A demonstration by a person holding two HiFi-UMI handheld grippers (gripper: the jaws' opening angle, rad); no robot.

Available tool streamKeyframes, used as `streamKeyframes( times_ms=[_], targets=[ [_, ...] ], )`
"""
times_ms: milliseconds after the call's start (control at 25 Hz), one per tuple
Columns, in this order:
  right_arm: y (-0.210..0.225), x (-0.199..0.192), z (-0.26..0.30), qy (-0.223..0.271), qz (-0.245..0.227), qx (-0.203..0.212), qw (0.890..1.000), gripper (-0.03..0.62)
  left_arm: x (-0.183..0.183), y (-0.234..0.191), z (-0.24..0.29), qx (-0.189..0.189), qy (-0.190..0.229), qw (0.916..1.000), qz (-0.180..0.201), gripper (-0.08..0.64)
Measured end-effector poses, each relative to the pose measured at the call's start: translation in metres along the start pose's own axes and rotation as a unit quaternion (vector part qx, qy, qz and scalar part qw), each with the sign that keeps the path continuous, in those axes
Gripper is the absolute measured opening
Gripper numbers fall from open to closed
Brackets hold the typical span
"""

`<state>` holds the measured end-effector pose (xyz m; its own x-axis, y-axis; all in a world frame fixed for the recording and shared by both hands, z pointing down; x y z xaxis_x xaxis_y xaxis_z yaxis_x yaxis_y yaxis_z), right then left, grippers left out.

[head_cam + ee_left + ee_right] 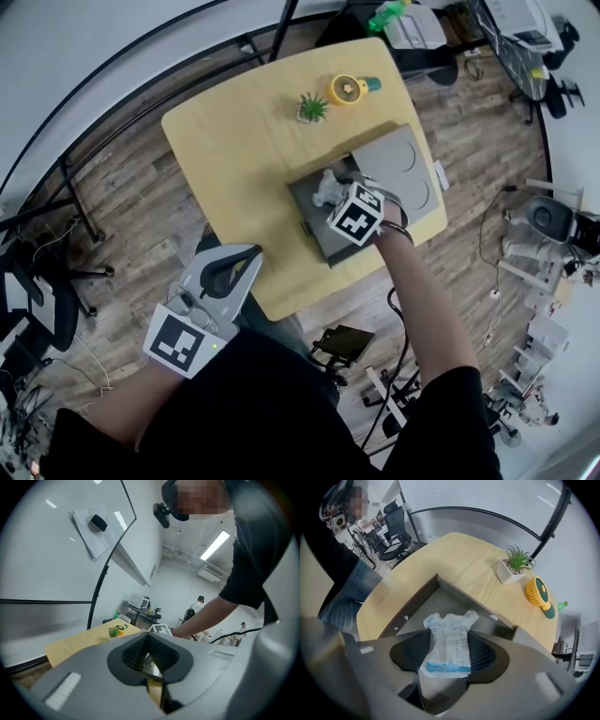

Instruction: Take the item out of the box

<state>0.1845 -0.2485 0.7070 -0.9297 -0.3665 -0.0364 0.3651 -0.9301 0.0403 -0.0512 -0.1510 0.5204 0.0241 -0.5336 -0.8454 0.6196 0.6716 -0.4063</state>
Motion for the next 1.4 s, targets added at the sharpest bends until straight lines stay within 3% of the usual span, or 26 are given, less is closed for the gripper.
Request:
streamKeyframes(
  times_ms=[160, 480, 960, 1400],
  targets=[
    [-0.003, 0.003, -0.001, -0.003, -0.008, -0.013, 1.0, 0.175, 0.0, 0.003, -0.002, -0.001, 0.003, 1.0, 0.002, 0.0],
    [-0.008, 0.005, 0.0, -0.011, -0.013, -0.036, 0.999, 0.102, 0.0, 0.0, -0.008, 0.001, 0.003, 1.0, -0.002, 0.0],
    [-0.006, 0.006, -0.016, 0.008, 0.006, -0.05, 0.999, 0.083, 0.009, -0.003, -0.008, -0.002, 0.017, 0.9998, 0.01, 0.0],
    [-0.008, 0.012, -0.129, 0.098, 0.036, -0.117, 0.988, 0.083, 0.059, 0.011, 0.0, -0.027, 0.055, 0.9967, 0.054, 0.0]
  ],
)
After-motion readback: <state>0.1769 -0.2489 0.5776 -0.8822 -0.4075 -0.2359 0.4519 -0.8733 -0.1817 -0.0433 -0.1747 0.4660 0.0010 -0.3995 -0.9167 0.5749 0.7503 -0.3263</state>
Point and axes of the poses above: the fingertips, and each gripper's own axes: z forward along the fingers, y to its right, x out of its top, the point moved 7 cm from there along -z, backward along the fingers, and after that the axes turned 1 degree about -y, right-handed, at the moved point
